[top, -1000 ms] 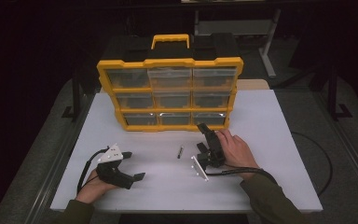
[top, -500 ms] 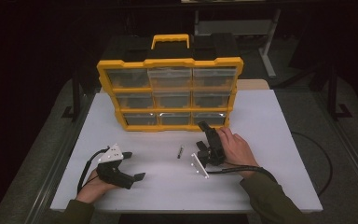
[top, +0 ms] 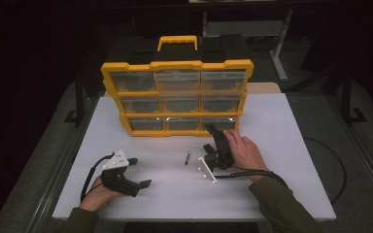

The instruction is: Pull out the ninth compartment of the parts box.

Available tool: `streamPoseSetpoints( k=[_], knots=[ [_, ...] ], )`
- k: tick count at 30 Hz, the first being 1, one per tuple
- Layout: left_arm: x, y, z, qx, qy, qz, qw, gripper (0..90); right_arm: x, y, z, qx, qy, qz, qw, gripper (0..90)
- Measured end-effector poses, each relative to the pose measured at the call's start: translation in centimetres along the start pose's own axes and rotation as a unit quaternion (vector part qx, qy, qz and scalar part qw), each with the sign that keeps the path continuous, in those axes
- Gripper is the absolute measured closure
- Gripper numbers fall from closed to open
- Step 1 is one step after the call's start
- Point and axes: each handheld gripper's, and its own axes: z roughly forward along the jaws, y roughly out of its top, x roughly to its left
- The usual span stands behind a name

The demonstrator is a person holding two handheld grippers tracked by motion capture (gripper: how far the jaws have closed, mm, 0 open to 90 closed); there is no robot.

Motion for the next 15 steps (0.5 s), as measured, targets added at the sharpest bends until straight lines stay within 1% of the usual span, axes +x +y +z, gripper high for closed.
streamPoseSetpoints(
  k=[1,5,6,7,8,9,10,11,12,14,15],
  knots=[
    [0.01,0.0,-0.02,-0.001,-0.001,0.0,1.0,1.7,-0.14,-0.02,0.05,-0.002,-0.007,-0.004,1.0,0.0],
    [0.0,0.0,-0.04,-0.003,0.0,-0.001,1.0,1.7,-0.23,-0.05,0.2,-0.003,-0.007,-0.003,1.0,0.0],
    [0.01,0.0,-0.04,-0.002,0.0,-0.001,1.0,1.7,-0.11,-0.08,0.23,0.001,-0.001,0.003,1.0,0.0],
    [-0.01,0.01,-0.05,-0.002,-0.001,-0.001,1.0,1.7,-0.31,-0.13,0.31,-0.002,-0.009,-0.005,0.9999,0.0],
    [-0.03,0.01,-0.04,-0.003,0.0,-0.002,1.0,1.7,-0.29,-0.16,0.34,-0.001,-0.006,-0.004,1.0,0.0],
    [-0.03,0.01,-0.04,-0.003,0.0,-0.002,1.0,1.7,-0.18,-0.19,0.35,0.003,-0.001,0.003,1.0,0.0],
    [-0.02,0.01,-0.05,-0.003,0.0,-0.002,1.0,1.7,-0.18,-0.19,0.35,0.003,-0.001,0.003,1.0,0.0],
    [-0.04,0.01,-0.06,-0.004,0.0,-0.003,1.0,1.7,-0.37,-0.28,0.48,0.001,-0.009,0.0,1.0,0.0],
    [-0.03,0.02,-0.07,-0.004,0.0,-0.003,1.0,1.7,-0.29,-0.32,0.49,0.004,-0.003,0.004,1.0,0.0],
    [-0.04,0.02,-0.07,-0.004,0.0,-0.003,1.0,1.7,-0.32,-0.34,0.52,0.005,-0.001,0.002,1.0,0.0],
    [-0.01,0.02,-0.07,-0.004,0.001,-0.002,1.0,1.7,-0.46,-0.36,0.6,0.001,-0.011,-0.005,0.9999,0.0]
  ],
)
